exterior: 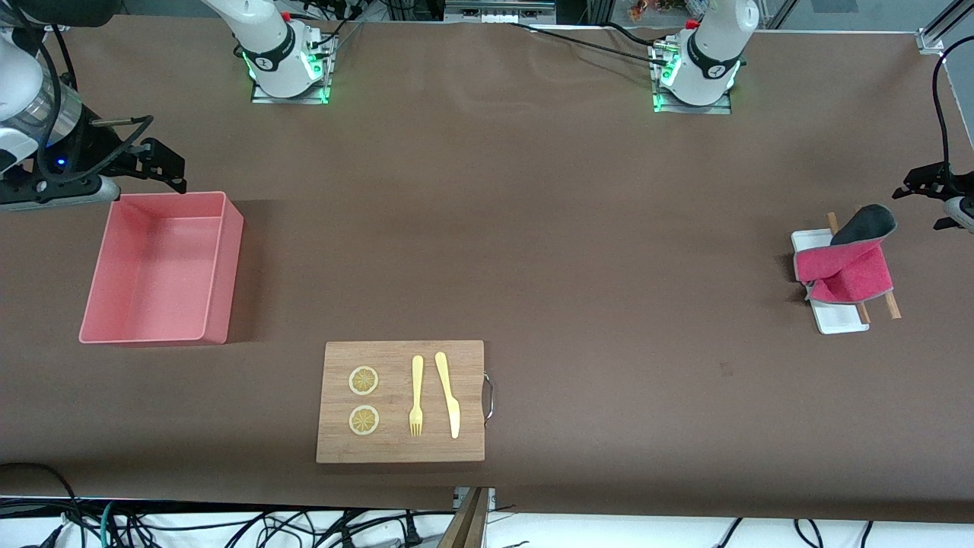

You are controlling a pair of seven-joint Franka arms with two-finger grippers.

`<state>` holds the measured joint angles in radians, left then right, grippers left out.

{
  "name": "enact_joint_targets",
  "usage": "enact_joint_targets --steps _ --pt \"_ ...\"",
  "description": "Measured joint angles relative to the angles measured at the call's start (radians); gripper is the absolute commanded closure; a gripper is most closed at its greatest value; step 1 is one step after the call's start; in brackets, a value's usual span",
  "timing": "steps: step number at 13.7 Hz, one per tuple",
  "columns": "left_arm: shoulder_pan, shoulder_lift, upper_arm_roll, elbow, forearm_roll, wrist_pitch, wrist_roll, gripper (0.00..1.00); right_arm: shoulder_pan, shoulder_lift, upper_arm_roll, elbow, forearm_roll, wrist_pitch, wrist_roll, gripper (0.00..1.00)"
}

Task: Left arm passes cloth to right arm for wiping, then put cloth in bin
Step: 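Lower the left gripper onto the pink-grey cloth on the white tray, then grasp the cloth with the left gripper and lift it off the tray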

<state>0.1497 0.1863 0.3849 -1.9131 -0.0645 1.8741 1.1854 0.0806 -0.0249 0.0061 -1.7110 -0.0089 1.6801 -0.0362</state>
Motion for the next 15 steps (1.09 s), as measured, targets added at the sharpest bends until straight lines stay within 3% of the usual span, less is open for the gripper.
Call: enact_joint_targets --steps 4,5,7,10,12,15 --pt "0.082 0.108 0.016 -0.012 -0.179 0.066 0.159 0.00 -0.022 0.006 0.000 0.000 0.000 0.000 -0.004 0.00" --pt "0.094 0.138 0.018 -0.013 -0.218 0.071 0.174 0.11 -0.023 0.006 0.001 0.000 0.000 0.000 -0.005 0.00" --pt "0.107 0.181 0.019 -0.013 -0.258 0.080 0.200 0.54 -0.023 0.006 0.005 0.000 0.000 0.000 -0.005 0.00" --pt "0.108 0.190 0.019 -0.011 -0.261 0.081 0.228 0.88 -0.019 0.006 0.013 0.001 0.000 0.000 -0.005 0.00" --pt "0.108 0.189 0.019 -0.006 -0.261 0.076 0.236 1.00 -0.019 0.006 0.013 0.002 0.000 0.000 -0.005 0.00" --pt "0.108 0.188 0.019 0.001 -0.261 0.056 0.238 1.00 -0.018 0.005 0.013 0.014 0.000 0.000 -0.005 0.00"
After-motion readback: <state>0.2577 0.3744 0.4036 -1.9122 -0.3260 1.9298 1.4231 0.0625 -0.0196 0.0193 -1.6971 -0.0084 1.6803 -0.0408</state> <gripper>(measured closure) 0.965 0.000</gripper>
